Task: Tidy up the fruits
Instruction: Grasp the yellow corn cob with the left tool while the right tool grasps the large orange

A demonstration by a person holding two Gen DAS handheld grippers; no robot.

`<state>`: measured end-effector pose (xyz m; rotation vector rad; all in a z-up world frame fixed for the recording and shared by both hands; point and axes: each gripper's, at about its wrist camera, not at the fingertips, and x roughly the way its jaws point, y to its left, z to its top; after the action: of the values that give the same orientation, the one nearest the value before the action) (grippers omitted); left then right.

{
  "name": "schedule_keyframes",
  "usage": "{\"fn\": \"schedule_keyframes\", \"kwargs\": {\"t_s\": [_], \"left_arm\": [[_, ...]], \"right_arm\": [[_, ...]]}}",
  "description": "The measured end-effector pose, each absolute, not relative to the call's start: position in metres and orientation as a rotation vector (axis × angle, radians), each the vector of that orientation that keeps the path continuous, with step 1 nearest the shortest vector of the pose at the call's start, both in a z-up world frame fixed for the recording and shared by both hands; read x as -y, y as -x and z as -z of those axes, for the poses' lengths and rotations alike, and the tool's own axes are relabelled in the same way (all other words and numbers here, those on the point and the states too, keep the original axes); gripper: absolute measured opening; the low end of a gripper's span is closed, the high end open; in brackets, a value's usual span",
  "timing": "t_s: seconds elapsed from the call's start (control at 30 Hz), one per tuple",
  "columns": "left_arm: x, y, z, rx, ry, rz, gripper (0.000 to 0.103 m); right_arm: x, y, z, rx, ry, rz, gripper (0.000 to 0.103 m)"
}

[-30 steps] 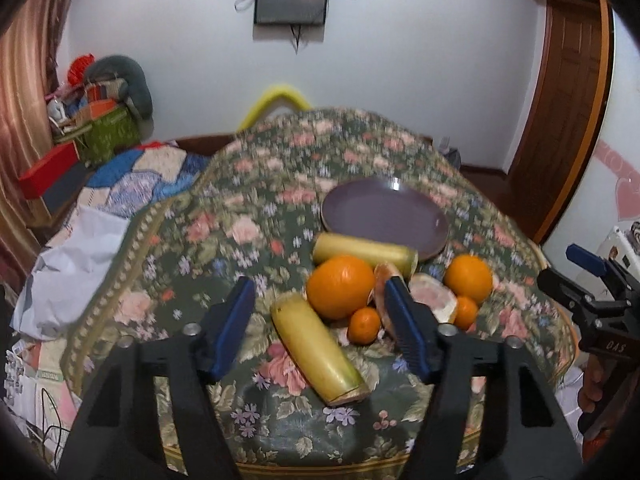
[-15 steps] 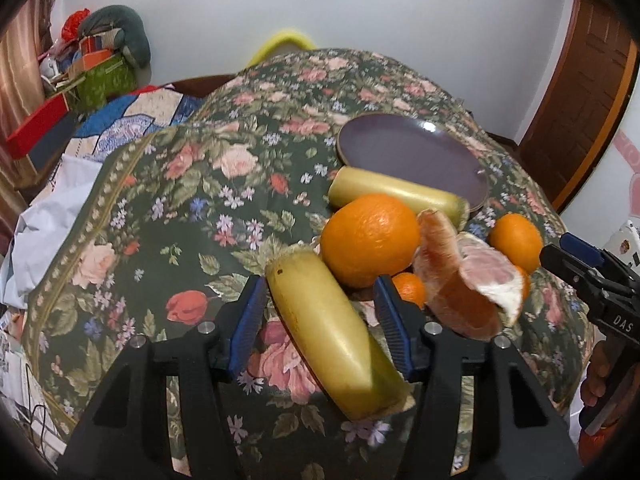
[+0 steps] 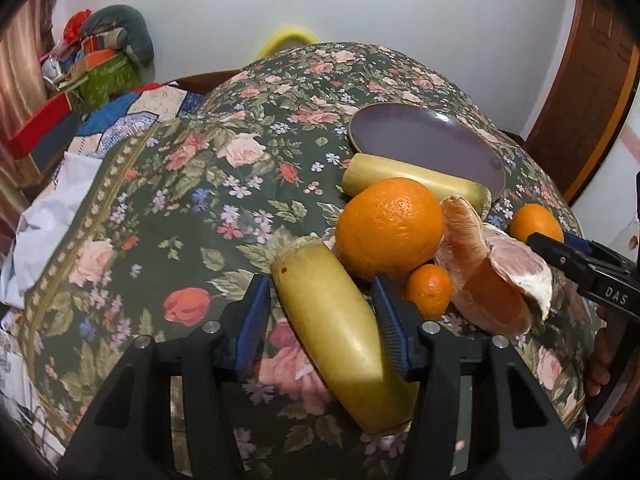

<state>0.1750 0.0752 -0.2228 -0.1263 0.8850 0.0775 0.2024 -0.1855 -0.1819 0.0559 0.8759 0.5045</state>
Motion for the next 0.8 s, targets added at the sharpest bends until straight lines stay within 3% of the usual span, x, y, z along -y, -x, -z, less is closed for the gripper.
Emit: {"fn": "schedule_keyframes", "kwargs": {"t_s": [0.4,0.47,0.8], "left_arm": [[-0.081,-0.186,0.235,-0.938,0.228,-0.038,0.055],[-0.078,-0.186,0.235,-0.935,0.22,-0.047,0.054],[-0.081,-0.175,0.224,-0.956,0.117,-0.051,0.041]], "right_arm": [[0.189,-0.209,0.19,-0.911,-0.114,-0.531,0.068],[0.19,-0.21,0.19,-0.911,-0.121,-0.526,0.061],[0.201,-0.204,0.177,-0.882,-0.122,-0.506,0.06]]}}
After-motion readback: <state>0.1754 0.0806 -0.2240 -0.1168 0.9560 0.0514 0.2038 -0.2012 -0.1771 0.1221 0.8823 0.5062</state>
